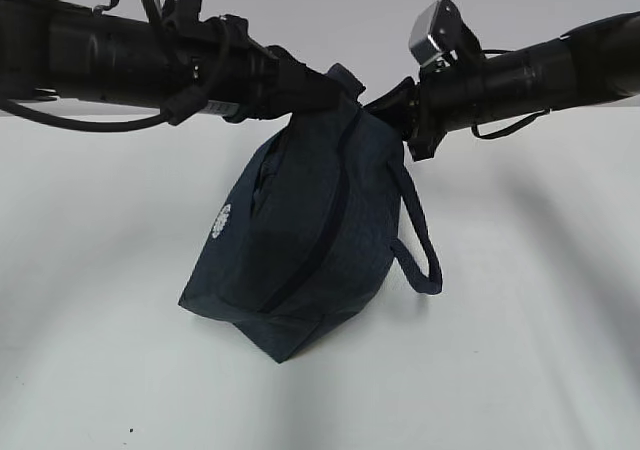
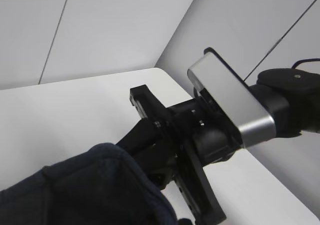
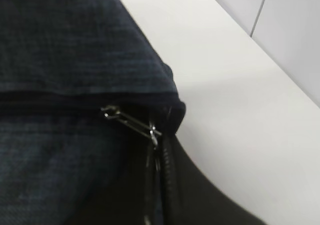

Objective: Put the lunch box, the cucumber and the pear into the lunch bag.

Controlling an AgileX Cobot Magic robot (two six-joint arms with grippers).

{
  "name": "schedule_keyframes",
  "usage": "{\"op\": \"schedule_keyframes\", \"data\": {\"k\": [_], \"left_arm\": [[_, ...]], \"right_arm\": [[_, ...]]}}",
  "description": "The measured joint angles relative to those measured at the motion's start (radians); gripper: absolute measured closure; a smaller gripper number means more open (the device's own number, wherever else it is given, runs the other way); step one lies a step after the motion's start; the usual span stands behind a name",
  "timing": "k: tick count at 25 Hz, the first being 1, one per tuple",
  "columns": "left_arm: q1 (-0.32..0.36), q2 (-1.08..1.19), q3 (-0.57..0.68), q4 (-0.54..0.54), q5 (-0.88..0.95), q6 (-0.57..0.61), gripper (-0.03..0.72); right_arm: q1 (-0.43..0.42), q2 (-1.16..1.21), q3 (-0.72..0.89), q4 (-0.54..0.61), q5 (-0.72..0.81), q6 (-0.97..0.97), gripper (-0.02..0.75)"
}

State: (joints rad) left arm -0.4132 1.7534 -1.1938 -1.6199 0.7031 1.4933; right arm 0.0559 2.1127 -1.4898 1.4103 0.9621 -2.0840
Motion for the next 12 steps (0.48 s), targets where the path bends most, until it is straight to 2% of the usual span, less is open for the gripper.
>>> {"op": "schedule_keyframes", "data": {"k": [8,12], "left_arm": [[-0.001,0.000,-0.011,-0.004,0.058,0.000,0.668],[-0.003,0.000,-0.013,-0.005,0.089,0.000,0.668]], "right_arm": [[-0.104,0.002,0.000,0.018,0.193,0.049,0.732],[-0.121,0.002,0.000,0.018,0.228,0.056,0.732]]}}
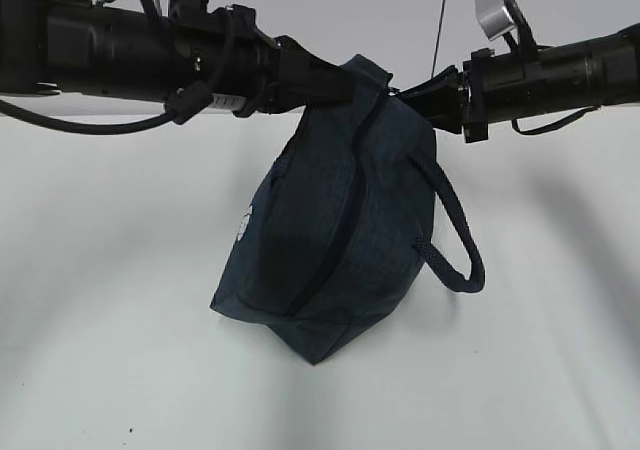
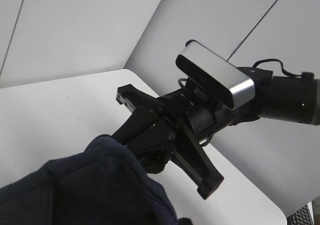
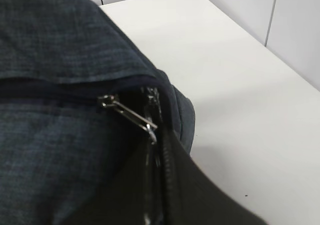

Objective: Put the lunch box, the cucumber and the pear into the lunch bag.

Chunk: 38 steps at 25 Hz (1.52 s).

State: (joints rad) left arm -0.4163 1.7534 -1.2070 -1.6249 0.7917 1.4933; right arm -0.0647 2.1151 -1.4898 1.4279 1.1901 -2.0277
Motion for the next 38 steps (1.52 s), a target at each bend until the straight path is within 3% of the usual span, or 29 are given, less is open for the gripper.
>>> {"op": "schedule_keyframes", "data": {"k": [7,14,20,31,34,38], "left_arm": [[0.003,0.000,-0.004,-0.005,0.022,0.000,0.669],[0.003,-0.019,-0.008,-0.010,0.110,0.000,0.669],[0.003,-0.020,-0.009,-0.024,0.116,0.000,0.670],[0.003,-0.008,-0.010,-0.060,-0.037,0.001,0.670],[0.003,0.027,-0.011,-0.106,-0.044,0.001,0.670],[0.003,0.072,-0.020,-0.124,-0.064,0.001,0.659]], "right_arm": [[-0.024,0.002,-0.016,0.027,0.049,0.025,0.732],[-0.106,0.020,-0.031,0.056,0.020,0.063,0.732],[-0.105,0.025,-0.035,0.045,0.020,0.067,0.732],[-0.091,0.037,-0.067,0.021,-0.050,0.100,0.728],[-0.066,0.037,-0.081,-0.017,-0.121,0.111,0.664],[-0.051,0.040,-0.083,-0.039,-0.183,0.146,0.440]]}}
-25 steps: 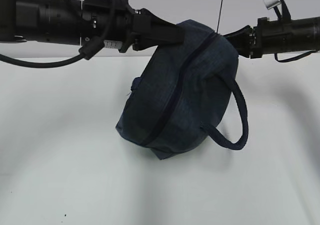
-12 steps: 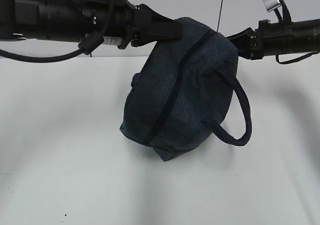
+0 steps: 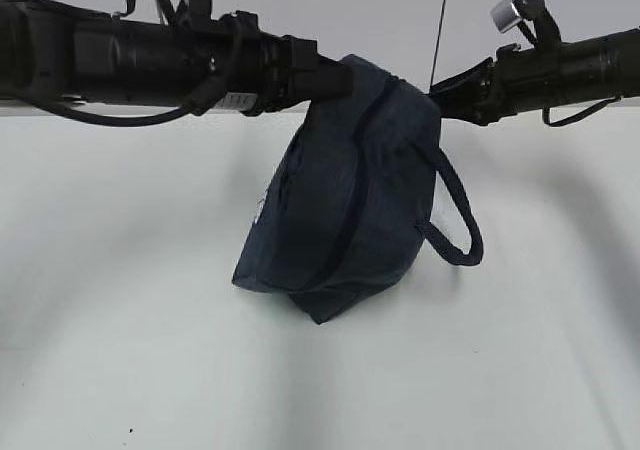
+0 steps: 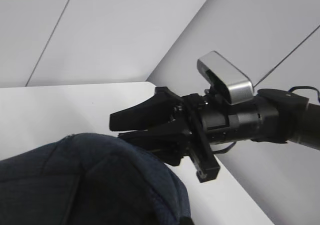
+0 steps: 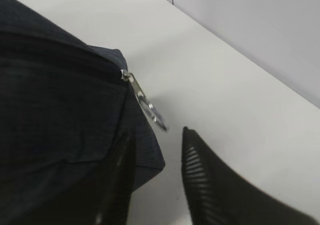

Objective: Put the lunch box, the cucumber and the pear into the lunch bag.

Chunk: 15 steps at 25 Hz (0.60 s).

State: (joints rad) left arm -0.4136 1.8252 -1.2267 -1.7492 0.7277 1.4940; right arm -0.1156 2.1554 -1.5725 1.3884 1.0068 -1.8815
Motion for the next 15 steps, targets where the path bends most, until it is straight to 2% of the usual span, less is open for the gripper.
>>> {"op": "schedule_keyframes", "data": {"k": [3,4,6,9,11,15], "left_arm": [[0.000,0.009,-0.002,0.000,-0.044,0.000,0.587],[0.000,0.009,-0.002,0.000,-0.061,0.000,0.549],[0.002,0.009,-0.002,0.000,-0.086,0.000,0.426],[0.002,0.009,-0.002,0.000,-0.119,0.000,0.272],[0.003,0.009,-0.002,0.000,-0.134,0.000,0.228],[0.019,0.000,-0.002,0.000,-0.152,0.000,0.207]], "right_arm": [[0.002,0.000,0.000,-0.001,-0.003,0.039,0.318],[0.002,0.000,0.000,-0.004,-0.006,0.058,0.302],[0.002,0.000,0.000,-0.019,-0.013,0.102,0.287],[0.002,-0.002,0.000,-0.083,-0.066,0.219,0.279],[0.002,-0.013,0.000,-0.148,-0.102,0.312,0.278],[0.004,-0.055,0.000,-0.301,-0.114,0.492,0.276]]}}
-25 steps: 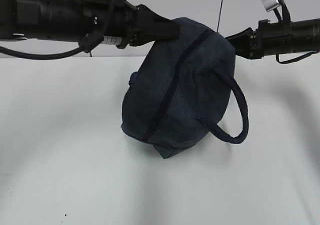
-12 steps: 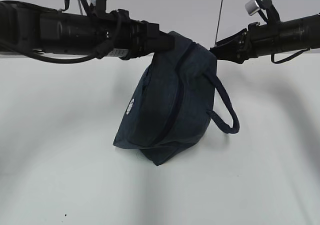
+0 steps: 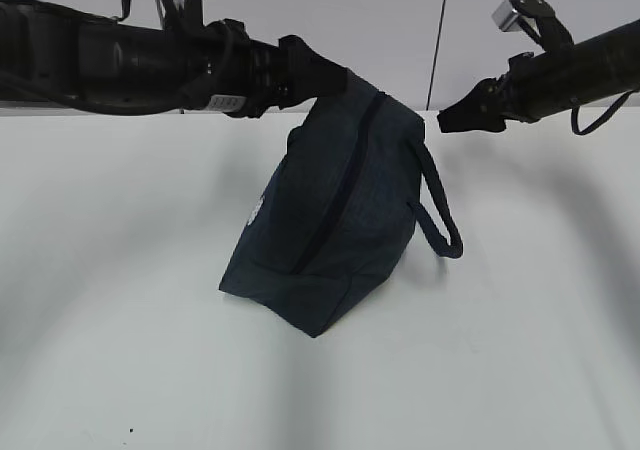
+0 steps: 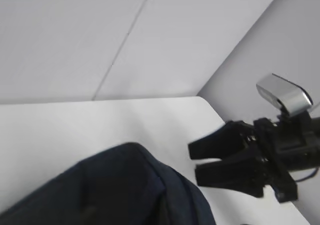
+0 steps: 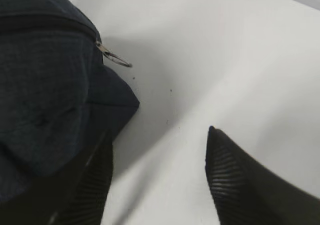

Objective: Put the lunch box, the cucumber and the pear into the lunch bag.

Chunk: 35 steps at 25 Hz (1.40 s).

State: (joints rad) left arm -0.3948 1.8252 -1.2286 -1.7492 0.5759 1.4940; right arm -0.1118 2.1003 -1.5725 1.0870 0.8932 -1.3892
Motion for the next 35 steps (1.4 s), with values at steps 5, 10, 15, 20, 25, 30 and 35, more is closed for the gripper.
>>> {"op": "schedule_keyframes", "data": {"k": [5,10,15,20,25,30,35], "left_arm": [[0.030,-0.076,0.000,0.104,-0.125,-0.007,0.201],[0.031,-0.169,0.000,0.332,-0.220,-0.157,0.201],[0.031,-0.245,0.000,0.558,-0.233,-0.369,0.201],[0.031,-0.298,0.000,0.946,-0.179,-0.685,0.211],[0.031,-0.351,0.000,1.336,-0.001,-1.023,0.244],[0.031,-0.425,0.000,1.577,0.180,-1.287,0.246],[0.031,-0.557,0.000,1.696,0.313,-1.417,0.246]], "right_arm": [[0.004,-0.083,0.000,-0.221,0.004,0.220,0.276],[0.004,-0.180,0.000,-0.399,0.053,0.448,0.276],[0.005,-0.280,0.000,-0.514,0.126,0.619,0.276],[0.005,-0.373,0.000,-0.563,0.202,0.711,0.276],[0.005,-0.479,0.000,-0.589,0.285,0.767,0.276],[0.030,-0.603,0.000,-0.671,0.338,0.859,0.276],[0.071,-0.749,0.000,-0.776,0.354,1.013,0.276]]}}
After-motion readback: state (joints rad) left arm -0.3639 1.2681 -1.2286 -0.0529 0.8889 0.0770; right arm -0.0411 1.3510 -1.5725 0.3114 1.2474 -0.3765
